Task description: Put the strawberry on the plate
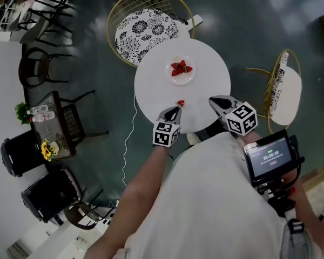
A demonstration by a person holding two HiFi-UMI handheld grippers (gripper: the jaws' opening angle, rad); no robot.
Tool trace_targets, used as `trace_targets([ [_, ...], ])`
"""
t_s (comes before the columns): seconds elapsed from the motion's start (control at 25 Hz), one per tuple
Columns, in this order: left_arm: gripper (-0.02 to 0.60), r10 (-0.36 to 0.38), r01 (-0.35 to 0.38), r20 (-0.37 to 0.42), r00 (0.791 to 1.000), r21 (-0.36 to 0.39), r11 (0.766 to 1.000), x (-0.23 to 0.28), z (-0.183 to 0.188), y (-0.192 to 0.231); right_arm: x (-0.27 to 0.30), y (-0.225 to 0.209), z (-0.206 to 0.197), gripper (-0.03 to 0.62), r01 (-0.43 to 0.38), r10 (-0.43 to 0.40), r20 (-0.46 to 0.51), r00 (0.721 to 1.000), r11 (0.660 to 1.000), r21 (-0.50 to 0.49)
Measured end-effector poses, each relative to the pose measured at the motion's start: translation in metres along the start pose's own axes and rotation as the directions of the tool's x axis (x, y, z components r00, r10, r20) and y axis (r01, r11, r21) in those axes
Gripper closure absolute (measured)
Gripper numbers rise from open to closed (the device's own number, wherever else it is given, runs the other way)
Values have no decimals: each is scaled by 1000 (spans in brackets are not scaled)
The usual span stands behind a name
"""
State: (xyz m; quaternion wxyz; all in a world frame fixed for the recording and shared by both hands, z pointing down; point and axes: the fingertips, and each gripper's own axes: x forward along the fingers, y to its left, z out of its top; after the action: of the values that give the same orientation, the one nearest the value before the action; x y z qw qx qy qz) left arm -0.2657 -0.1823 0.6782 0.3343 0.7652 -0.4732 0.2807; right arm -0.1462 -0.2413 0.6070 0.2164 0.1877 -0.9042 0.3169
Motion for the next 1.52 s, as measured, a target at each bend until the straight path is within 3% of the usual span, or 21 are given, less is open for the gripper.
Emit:
trace_targets([
  [0.2, 574, -16, 16, -41, 999, 10, 1000, 20, 1, 5, 5, -14, 1, 589, -6, 6, -5, 1000, 1000, 15],
  [0.32, 495, -31, 33, -67, 997, 31, 999, 30, -1, 4, 8, -21, -2, 589, -9, 10, -8, 1000, 1000, 28],
  [0.56, 472, -12, 27, -136, 991, 114, 993, 45, -13, 10, 5, -26, -11, 589, 4, -4, -11, 1000, 999, 51],
  [0.8, 396, 18, 31, -234, 972, 207, 978, 80, -30, 25, 3, -54, -22, 589, 33, -32, -11, 999, 996, 85],
  [1.2, 394, 59, 16, -293, 954, 248, 969, 95, -32, 31, 0, -65, -28, 589, 55, -54, -14, 998, 993, 107],
  [1.32, 434, 75, -1, -288, 955, 247, 969, 96, -30, 35, 0, -66, -28, 589, 56, -55, -14, 998, 993, 106],
  [1.52, 434, 76, -13, -263, 962, 235, 972, 92, -23, 37, 1, -66, -25, 589, 54, -53, -12, 999, 993, 105],
])
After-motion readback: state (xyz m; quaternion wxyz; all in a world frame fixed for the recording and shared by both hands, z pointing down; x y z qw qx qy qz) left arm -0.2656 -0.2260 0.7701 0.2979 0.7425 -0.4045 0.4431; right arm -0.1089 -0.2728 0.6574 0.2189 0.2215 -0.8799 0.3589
